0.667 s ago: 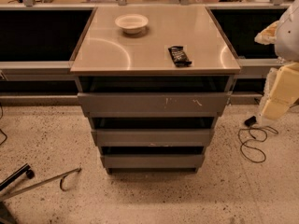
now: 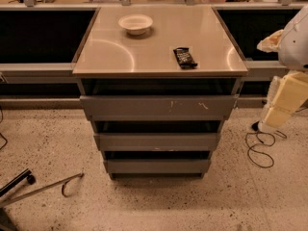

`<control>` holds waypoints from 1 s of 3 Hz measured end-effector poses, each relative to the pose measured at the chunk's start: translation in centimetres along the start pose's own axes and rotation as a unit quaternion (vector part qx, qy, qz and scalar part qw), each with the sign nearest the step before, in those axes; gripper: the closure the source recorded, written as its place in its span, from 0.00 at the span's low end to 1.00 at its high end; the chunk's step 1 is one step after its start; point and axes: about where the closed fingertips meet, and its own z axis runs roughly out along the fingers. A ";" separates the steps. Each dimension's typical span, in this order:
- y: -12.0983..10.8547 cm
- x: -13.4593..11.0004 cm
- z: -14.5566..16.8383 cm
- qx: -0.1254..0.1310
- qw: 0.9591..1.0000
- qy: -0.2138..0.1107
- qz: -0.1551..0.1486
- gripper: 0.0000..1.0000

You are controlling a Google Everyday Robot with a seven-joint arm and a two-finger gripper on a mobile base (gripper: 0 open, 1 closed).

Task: Open top drawer

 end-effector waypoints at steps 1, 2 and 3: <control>0.4 -0.4 5.3 -0.032 0.998 -0.062 0.006 0.00; 1.4 -0.8 12.4 -0.059 0.989 -0.131 0.040 0.00; 1.1 -1.9 17.6 -0.048 0.983 -0.167 0.053 0.00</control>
Offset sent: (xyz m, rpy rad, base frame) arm 0.0540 0.0572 -0.2039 0.5026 0.0419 -0.0392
